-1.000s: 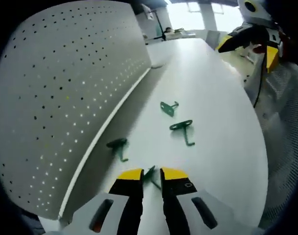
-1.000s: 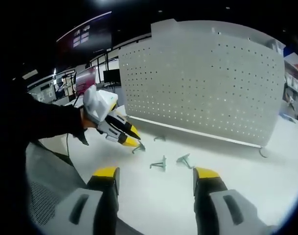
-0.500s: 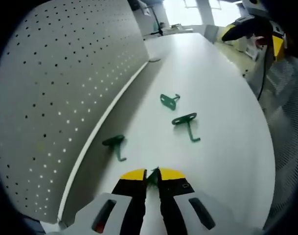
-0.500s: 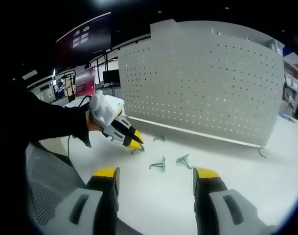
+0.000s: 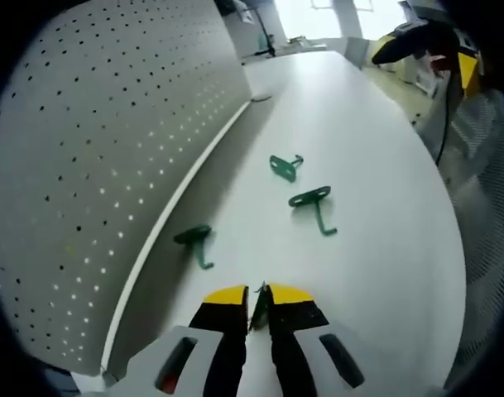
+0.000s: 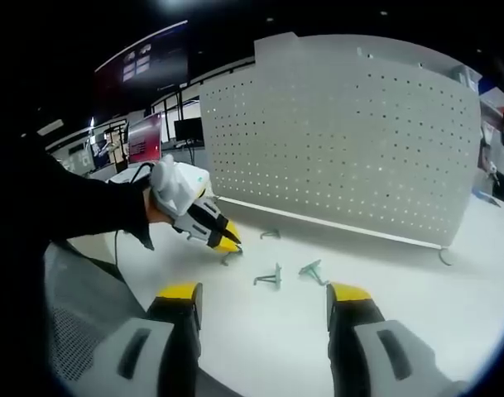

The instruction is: Insert the hook assembly into the mounting plate slot until the hook locks in place.

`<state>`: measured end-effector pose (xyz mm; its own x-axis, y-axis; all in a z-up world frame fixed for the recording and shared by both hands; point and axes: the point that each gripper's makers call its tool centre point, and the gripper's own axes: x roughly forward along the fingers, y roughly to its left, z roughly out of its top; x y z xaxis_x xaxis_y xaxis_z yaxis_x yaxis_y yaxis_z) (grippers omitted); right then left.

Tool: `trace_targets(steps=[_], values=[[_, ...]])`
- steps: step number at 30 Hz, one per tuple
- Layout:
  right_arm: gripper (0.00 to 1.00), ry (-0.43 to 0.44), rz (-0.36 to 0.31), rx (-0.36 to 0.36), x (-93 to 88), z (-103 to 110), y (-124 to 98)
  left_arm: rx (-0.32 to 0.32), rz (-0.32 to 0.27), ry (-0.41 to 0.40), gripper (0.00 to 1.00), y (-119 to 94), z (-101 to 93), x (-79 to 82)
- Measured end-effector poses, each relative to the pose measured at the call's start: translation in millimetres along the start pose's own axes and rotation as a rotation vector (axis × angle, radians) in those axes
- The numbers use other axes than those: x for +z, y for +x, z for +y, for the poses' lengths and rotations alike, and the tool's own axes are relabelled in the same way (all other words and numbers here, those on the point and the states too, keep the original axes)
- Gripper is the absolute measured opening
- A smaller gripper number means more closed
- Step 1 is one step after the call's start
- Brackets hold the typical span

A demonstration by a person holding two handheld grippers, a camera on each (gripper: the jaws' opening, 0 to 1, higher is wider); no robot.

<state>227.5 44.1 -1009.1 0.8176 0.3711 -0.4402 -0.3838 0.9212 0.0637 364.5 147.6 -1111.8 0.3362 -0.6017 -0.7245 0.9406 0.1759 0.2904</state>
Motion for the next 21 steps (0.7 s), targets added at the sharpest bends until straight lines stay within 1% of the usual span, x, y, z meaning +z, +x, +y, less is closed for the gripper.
trace_targets(steps=[2,3,6,12,18,21], values=[[0.58,0.000,0.001,0.002,-0.3,0,0,-0.002,-0.001,0.011,0.05,0,-1.4,0.9],[0.58,-0.001,0.002,0.002,-0.3,0,0,0.000,0.011,0.026,0.05,2,-1.9,-0.7],[0.58,-0.001,0.001,0.002,-0.1,0,0,-0.002,0.028,0.030,0.05,4,-2.2,-4.6],[0.58,-0.002,0.002,0.005,-0.2,1,1,0.005,0.038,0.046,0.03,3,-1.6,-6.0],[0.58,-0.005,0.000,0.006,0.1,1,0,0.005,0.044,0.018,0.03,-3,-0.6,-10.2],[0.58,-0.006,-0.001,0.007,0.3,1,0,0.016,0.016,-0.014,0.03,-10,0.9,-5.5]])
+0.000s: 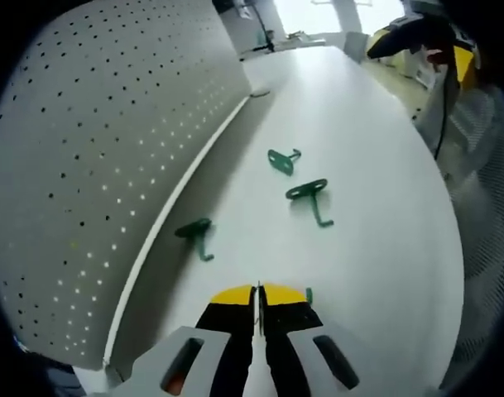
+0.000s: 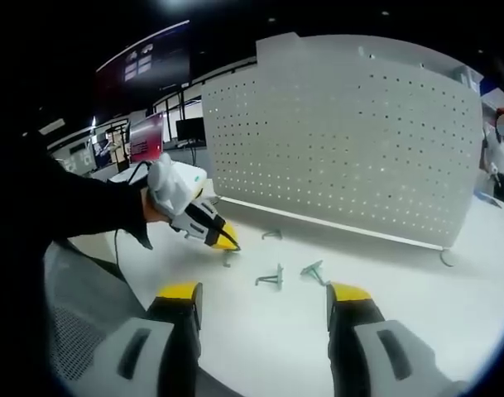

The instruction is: Insert the hook assembly into the mounting plate slot until the hook locks in place.

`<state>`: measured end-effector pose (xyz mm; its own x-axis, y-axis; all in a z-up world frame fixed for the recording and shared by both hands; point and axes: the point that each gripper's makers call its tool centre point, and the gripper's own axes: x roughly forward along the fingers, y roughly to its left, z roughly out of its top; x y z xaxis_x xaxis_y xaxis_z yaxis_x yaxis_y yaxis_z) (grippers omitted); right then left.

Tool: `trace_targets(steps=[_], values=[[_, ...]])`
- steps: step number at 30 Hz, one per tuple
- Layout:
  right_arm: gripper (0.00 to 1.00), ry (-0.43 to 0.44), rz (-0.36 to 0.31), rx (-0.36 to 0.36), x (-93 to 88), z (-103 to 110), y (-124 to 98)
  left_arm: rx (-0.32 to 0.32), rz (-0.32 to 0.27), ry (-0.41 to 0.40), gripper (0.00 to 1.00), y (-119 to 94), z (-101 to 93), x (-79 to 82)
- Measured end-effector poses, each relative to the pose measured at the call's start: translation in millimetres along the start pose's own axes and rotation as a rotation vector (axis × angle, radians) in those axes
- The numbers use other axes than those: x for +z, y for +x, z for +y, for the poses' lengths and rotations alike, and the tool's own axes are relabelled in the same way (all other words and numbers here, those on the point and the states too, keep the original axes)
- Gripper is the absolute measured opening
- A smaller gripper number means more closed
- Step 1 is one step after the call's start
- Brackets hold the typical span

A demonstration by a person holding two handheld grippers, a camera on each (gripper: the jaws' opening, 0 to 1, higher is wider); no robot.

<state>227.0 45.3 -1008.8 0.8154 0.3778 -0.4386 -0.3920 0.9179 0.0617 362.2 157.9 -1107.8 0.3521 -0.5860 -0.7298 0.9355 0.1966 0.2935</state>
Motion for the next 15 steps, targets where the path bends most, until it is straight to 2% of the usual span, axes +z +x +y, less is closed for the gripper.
trace_targets(steps=[15], values=[[0.57,-0.011,-0.010,0.005,2.5,2,-1,0.017,-0.184,-0.210,0.01,-30,-2.3,38.5]])
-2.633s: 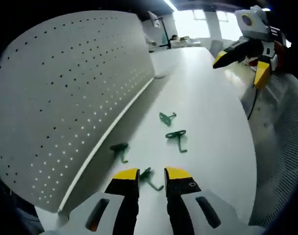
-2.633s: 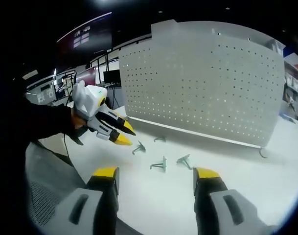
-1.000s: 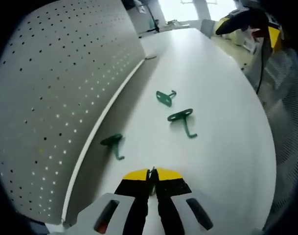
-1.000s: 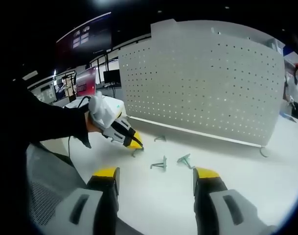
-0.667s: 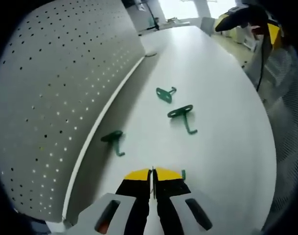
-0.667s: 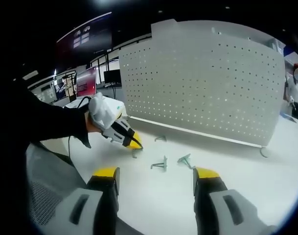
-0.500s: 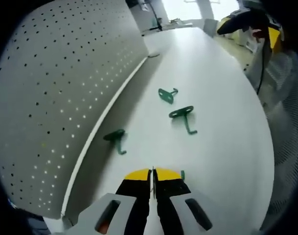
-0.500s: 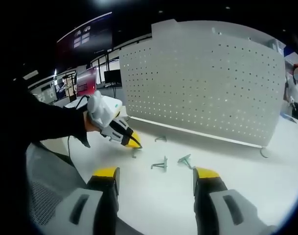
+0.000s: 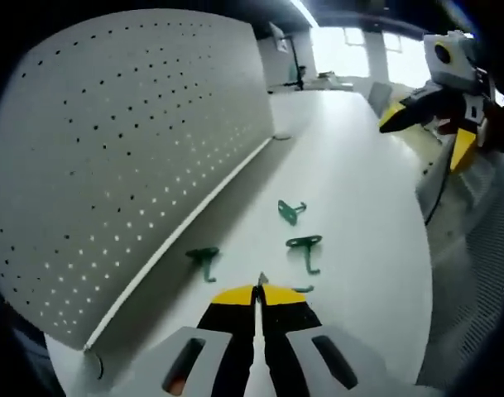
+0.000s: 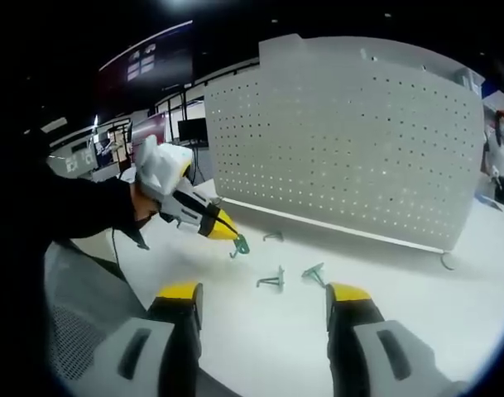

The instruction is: Insert the hook assembly into the mounting plate slot until the hook locks in place.

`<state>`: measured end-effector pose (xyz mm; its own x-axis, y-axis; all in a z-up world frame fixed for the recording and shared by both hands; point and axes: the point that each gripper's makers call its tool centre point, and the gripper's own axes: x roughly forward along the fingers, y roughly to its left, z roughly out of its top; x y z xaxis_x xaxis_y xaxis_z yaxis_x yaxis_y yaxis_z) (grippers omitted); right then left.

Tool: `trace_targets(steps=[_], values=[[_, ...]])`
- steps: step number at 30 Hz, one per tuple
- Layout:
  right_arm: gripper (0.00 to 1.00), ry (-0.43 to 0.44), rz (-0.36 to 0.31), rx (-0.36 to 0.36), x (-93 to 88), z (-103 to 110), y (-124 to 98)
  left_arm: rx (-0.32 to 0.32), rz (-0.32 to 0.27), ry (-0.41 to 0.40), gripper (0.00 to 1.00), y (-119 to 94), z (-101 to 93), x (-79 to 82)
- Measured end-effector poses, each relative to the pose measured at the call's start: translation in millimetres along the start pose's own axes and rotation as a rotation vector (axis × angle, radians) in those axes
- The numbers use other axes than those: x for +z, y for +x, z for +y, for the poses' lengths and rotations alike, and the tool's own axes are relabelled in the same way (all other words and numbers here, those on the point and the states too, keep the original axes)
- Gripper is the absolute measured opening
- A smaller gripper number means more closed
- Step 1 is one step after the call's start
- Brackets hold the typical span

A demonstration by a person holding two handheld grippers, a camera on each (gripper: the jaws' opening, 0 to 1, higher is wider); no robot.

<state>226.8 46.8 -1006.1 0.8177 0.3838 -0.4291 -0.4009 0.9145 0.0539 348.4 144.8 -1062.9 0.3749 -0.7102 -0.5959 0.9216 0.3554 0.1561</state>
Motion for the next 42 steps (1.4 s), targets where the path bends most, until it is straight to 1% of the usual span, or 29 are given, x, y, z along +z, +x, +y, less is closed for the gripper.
trace_targets(steps=[2,4,8,12,18,24,28,30,31,34,37,38,41,42], values=[[0.57,-0.001,-0.002,0.001,0.4,0,0,-0.001,-0.020,-0.029,0.01,-3,-2.2,5.6],[0.56,-0.007,-0.007,0.005,1.8,2,0,-0.016,-0.035,-0.060,0.01,-7,-7.5,11.9],[0.54,-0.013,-0.014,0.017,3.7,4,0,-0.025,-0.035,-0.088,0.01,-12,-17.6,18.0],[0.49,-0.026,-0.016,0.036,4.3,9,0,-0.051,-0.024,-0.109,0.01,-12,-35.2,20.9],[0.40,-0.081,-0.006,0.078,4.2,23,1,-0.094,-0.036,-0.153,0.01,-12,-59.6,30.7],[0.35,-0.138,0.012,0.097,2.0,31,3,-0.127,-0.041,-0.202,0.01,-14,-75.1,35.8],[0.31,-0.199,0.025,0.107,0.6,36,5,-0.168,-0.056,-0.299,0.01,-15,-86.3,41.1],[0.29,-0.231,0.030,0.098,0.5,36,4,-0.197,-0.063,-0.338,0.01,-15,-93.0,43.9],[0.28,-0.257,0.021,0.083,2.9,34,4,-0.210,-0.065,-0.356,0.01,-15,-96.5,45.2],[0.26,-0.281,0.031,0.077,0.9,33,4,-0.230,-0.063,-0.397,0.01,-15,-101.8,46.9],[0.24,-0.332,0.073,0.077,-6.1,34,5,-0.252,-0.056,-0.454,0.01,-13,-106.0,47.4],[0.23,-0.374,0.089,0.068,-7.8,34,6,-0.265,-0.050,-0.477,0.01,-13,-108.3,47.0],[0.19,-0.438,0.108,0.052,-9.9,33,7,-0.281,-0.046,-0.497,0.01,-12,-112.2,46.8],[0.17,-0.453,0.124,0.049,-12.8,33,7,-0.284,-0.042,-0.499,0.01,-12,-113.8,46.1]])
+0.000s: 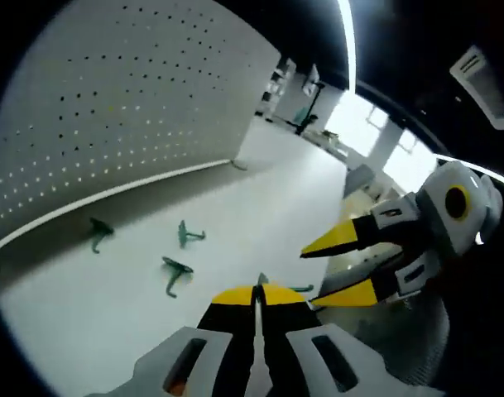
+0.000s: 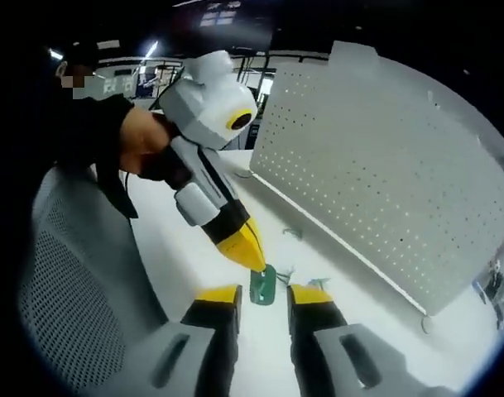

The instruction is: Insert the hook assembly into the mounting plate slot until the hook locks in place.

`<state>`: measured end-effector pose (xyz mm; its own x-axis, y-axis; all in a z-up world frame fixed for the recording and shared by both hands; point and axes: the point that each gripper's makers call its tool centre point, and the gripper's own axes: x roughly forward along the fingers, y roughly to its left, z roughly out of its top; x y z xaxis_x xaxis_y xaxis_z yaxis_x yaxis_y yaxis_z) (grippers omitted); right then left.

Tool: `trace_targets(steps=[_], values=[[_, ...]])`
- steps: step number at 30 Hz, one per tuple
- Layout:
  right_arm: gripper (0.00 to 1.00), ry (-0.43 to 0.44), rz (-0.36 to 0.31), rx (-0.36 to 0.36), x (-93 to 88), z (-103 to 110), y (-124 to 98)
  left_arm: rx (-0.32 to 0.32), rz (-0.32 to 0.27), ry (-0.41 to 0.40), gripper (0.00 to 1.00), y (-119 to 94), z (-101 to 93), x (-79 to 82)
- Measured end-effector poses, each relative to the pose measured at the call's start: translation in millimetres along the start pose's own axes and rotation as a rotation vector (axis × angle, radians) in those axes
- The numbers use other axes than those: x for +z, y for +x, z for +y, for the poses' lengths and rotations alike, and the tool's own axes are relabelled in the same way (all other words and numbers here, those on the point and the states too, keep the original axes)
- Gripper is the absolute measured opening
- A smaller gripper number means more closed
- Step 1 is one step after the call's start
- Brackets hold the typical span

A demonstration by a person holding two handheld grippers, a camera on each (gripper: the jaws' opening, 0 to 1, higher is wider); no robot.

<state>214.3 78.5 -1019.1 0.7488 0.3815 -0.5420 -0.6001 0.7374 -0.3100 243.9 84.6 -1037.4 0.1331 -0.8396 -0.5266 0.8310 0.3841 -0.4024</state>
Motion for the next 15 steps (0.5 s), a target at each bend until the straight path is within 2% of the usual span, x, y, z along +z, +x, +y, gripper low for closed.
trace_targets(steps=[4,8,15], values=[[0.12,-0.013,0.015,0.014,-2.2,3,2,-0.026,-0.003,-0.034,0.01,1,-5.0,-0.6],[0.12,-0.023,0.019,0.022,-2.2,5,3,-0.050,-0.006,-0.068,0.01,1,-9.1,0.2],[0.05,-0.098,0.065,0.008,-8.0,6,5,-0.071,-0.001,-0.097,0.01,1,-15.1,-1.5]])
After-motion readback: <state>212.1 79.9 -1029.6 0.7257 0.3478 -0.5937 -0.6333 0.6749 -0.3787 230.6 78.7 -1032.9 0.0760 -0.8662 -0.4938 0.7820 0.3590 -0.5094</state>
